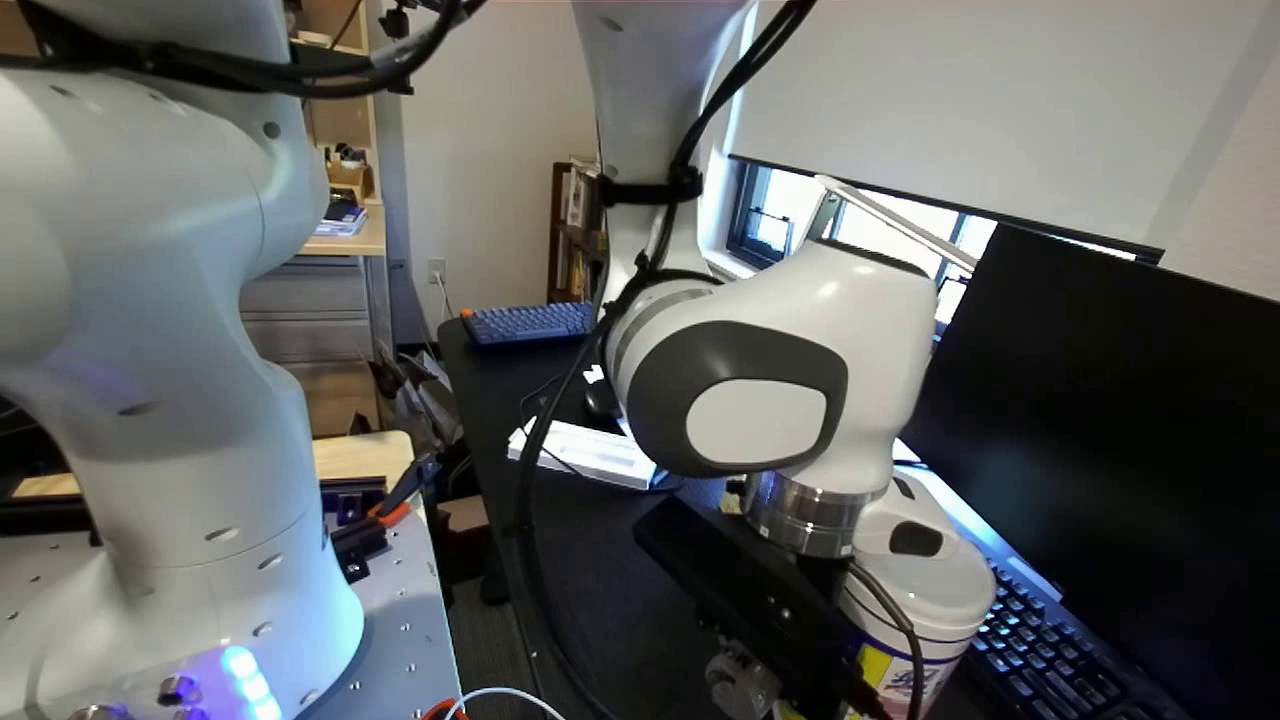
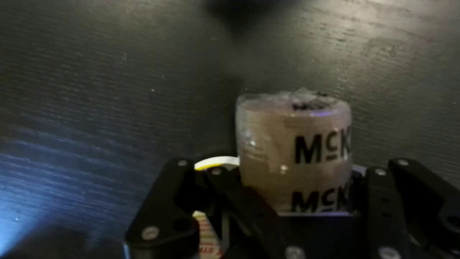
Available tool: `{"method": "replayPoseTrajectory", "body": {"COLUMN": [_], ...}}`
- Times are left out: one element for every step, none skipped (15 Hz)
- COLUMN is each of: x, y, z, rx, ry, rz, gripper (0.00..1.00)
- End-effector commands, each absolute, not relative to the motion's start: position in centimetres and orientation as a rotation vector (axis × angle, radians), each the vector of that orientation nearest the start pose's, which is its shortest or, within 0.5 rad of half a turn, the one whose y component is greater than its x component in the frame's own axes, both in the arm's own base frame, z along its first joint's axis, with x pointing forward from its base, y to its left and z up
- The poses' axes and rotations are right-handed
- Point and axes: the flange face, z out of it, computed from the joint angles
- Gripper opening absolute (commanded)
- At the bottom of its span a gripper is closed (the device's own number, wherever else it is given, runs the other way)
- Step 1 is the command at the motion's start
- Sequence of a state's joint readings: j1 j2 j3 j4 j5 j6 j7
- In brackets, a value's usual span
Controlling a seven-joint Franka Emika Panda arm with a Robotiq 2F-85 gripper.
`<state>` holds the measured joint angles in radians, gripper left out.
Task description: Place the eyeglass case and the brown packet on the left side of the desk then place the tissue box on the right side
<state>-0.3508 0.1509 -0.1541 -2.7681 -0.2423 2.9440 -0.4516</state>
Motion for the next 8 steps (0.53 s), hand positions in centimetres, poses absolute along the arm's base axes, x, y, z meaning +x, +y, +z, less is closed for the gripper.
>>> {"method": "replayPoseTrajectory", "body": {"x": [35.5, 35.8, 36.1, 36.4, 36.2, 36.5, 36.8, 36.9], "y": [-14.8, -13.9, -13.2, -12.4, -11.4, -10.6, -9.7, -9.0], "z": [18.5, 18.5, 18.5, 18.5, 18.5, 18.6, 18.8, 18.9], "rx": [-3.217, -3.219, -3.218, -3.219, -3.221, -3.223, -3.228, -3.232], "ry": [-0.34, -0.355, -0.365, -0.373, -0.383, -0.4, -0.421, -0.455], "rz": [0.016, 0.011, 0.005, 0.006, -0.002, 0.004, 0.005, 0.008], "gripper": [0.03, 0.03, 0.03, 0.03, 0.03, 0.03, 0.03, 0.03]}}
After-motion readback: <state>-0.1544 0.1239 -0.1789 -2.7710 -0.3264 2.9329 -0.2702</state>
